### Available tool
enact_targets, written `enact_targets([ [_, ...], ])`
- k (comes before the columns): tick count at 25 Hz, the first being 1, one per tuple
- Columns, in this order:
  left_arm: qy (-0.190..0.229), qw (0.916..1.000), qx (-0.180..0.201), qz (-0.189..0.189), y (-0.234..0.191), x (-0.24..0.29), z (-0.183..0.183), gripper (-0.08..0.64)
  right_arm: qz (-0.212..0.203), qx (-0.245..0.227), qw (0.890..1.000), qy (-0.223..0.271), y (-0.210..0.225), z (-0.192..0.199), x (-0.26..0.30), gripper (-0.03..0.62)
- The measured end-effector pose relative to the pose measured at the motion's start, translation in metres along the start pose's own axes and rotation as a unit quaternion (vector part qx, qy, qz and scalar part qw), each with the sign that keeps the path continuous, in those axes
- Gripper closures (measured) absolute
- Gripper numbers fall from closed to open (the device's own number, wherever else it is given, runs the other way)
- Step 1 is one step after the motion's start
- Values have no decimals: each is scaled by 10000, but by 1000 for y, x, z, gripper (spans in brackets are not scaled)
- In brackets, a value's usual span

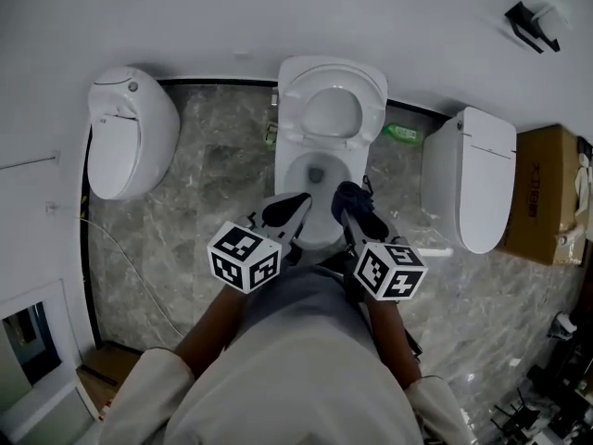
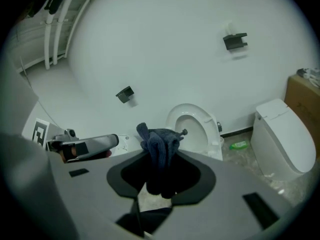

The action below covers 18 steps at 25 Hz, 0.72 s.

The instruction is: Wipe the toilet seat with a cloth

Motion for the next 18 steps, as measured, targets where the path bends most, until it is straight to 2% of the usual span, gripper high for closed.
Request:
enact_targets([
  [3,-18,9999,-79,107,-22,-1,-8,551,195,109,9997,32,-11,2,18,480],
  [6,-83,9999,-1,139,-40,1,-12,551,611,326,9971,304,-11,-2,29,480],
  [8,-141,9998,88,85,-50,4,-12,551,805,585,9939,472,-8,-4,36,480],
  [11,-238,9996,103,-67,-59,8,-7,552,931,873,9909,432,-1,1,44,480],
  [14,-345,9991,-6,-264,-65,12,0,554,1019,785,9909,408,8,2,50,480],
  [18,-400,9981,-219,-418,-70,17,5,554,1157,771,9882,647,27,-4,57,480],
])
Point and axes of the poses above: the fingertips, and each gripper's own axes: x forward along the fingers, y to its right, z out of its underside, the point moved 4 cm from there along -x, backward along the fingers, and after that the axes turned 7 degrees about -z, right-handed, at the moved point
